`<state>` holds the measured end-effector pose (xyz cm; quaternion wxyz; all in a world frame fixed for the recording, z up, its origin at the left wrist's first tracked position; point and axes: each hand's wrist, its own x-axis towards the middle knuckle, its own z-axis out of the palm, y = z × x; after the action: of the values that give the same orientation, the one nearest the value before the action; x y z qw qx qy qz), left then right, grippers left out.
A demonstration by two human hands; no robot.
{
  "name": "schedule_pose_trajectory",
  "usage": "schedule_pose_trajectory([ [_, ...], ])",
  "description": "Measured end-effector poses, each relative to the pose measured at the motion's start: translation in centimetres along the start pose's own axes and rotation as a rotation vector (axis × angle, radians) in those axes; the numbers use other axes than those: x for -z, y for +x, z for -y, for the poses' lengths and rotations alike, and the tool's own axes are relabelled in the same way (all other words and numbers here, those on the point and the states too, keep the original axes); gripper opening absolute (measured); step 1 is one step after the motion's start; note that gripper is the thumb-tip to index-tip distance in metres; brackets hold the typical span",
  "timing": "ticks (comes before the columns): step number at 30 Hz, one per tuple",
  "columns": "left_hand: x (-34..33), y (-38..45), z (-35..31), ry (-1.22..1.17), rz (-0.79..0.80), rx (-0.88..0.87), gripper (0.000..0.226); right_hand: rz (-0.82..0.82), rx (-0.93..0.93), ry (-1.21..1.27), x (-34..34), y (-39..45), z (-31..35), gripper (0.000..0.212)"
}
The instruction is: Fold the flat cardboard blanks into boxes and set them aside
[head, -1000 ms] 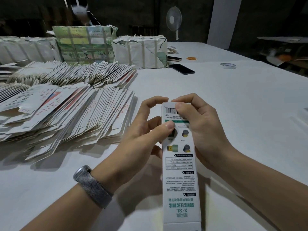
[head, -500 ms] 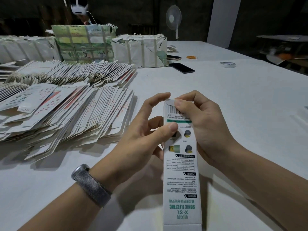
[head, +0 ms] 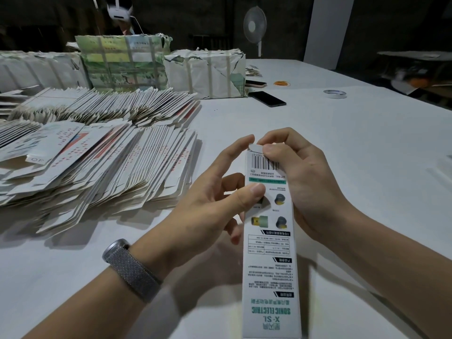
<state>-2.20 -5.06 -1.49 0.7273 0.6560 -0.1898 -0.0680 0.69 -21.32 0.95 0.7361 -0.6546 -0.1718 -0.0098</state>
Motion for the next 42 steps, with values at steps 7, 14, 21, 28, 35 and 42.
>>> schedule_pose_trajectory([
  [7, 0.14, -0.02, 0.18, -0.002, 0.021, 0.000, 0.063, -0.005, -0.008, 0.025, 0.00, 0.17, -0.05, 0.021],
  [14, -0.01, -0.03, 0.20, -0.016, 0.049, 0.001, 0.069, -0.016, -0.023, 0.063, 0.16, 0.40, 0.05, 0.028],
  [21, -0.01, -0.14, 0.09, -0.015, 0.060, 0.017, 0.063, -0.018, 0.004, 0.001, 0.26, 0.50, -0.01, 0.030],
  [28, -0.06, -0.08, -0.08, -0.009, 0.068, 0.013, 0.054, -0.006, 0.024, 0.026, 0.24, 0.25, -0.30, 0.033],
  [35, -0.13, 0.00, -0.20, -0.035, 0.047, 0.018, 0.043, -0.089, 0.089, 0.041, -0.14, -0.09, -0.72, 0.025],
  [42, -0.21, -0.02, -0.14, -0.063, 0.040, -0.004, 0.038, -0.144, 0.114, -0.032, -0.30, -0.11, -0.68, 0.044],
])
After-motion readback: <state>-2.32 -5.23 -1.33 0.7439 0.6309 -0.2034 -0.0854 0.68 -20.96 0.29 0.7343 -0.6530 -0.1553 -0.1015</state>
